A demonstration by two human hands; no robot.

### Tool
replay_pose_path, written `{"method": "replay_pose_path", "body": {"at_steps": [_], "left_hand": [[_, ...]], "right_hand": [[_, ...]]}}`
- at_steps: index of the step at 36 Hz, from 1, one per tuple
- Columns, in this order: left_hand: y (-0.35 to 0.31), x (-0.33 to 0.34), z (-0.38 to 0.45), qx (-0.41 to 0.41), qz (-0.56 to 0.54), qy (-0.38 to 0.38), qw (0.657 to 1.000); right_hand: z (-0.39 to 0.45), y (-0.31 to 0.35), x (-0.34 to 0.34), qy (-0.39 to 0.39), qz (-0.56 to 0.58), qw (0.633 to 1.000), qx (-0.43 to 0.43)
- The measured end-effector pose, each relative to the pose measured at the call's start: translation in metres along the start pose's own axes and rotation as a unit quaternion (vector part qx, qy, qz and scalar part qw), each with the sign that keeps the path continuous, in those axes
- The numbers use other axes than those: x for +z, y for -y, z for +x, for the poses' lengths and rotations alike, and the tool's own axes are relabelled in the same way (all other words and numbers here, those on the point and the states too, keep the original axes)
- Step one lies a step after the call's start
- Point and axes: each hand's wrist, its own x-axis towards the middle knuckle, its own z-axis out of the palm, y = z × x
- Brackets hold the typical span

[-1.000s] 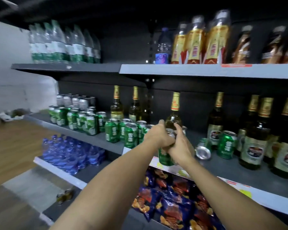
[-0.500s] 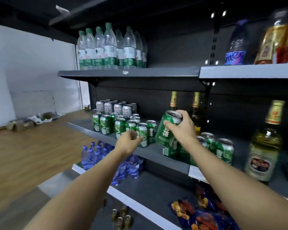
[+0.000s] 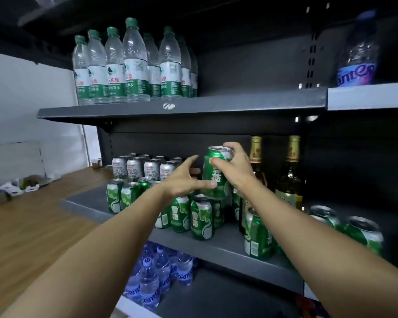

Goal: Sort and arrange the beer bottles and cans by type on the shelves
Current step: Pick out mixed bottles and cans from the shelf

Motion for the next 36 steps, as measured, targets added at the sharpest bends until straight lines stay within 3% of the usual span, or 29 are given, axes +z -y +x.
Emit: {"method": "replay_pose_path", "body": {"at_steps": [4, 6, 8, 10, 11, 13, 15, 20, 24, 31, 36], "left_hand": [[0.001, -0.001, 0.036, 0.050, 0.026, -0.064, 0.996], [0.008, -0.006, 0.052, 0.050, 0.014, -0.087, 0.995], [0.014, -0.010, 0.070, 0.050, -0.021, -0.104, 0.993], [0.014, -0.012, 0.089, 0.043, -0.037, -0.127, 0.990], [0.016, -0.014, 0.101, 0.037, -0.038, -0.136, 0.989], [0.018, -0.015, 0.120, 0.025, -0.050, -0.133, 0.990], [0.026, -0.013, 0.143, 0.026, -0.058, -0.129, 0.990], [0.035, 0.002, 0.179, 0.037, -0.047, -0.104, 0.993], [0.047, 0.013, 0.204, 0.035, -0.018, -0.080, 0.996], [0.069, 0.034, 0.223, -0.033, 0.073, -0.011, 0.997], [0.076, 0.050, 0.223, -0.040, 0.142, 0.030, 0.989]], "right_hand": [[0.018, -0.004, 0.020, 0.004, -0.007, 1.000, -0.021], [0.024, -0.010, 0.018, -0.030, -0.019, 0.999, -0.022], [0.032, -0.015, 0.003, -0.155, -0.056, 0.986, -0.017], [0.040, -0.019, -0.019, -0.305, -0.084, 0.949, 0.005], [0.046, -0.023, -0.029, -0.344, -0.085, 0.935, 0.014], [0.060, -0.036, -0.040, -0.326, -0.103, 0.939, 0.046], [0.070, -0.047, -0.042, -0.258, -0.110, 0.955, 0.092], [0.074, -0.068, -0.026, -0.154, -0.043, 0.975, 0.155], [0.077, -0.080, -0.020, -0.203, -0.033, 0.971, 0.123], [0.080, -0.082, -0.025, -0.192, -0.068, 0.968, 0.146], [0.081, -0.095, -0.022, -0.228, -0.098, 0.962, 0.114]]}}
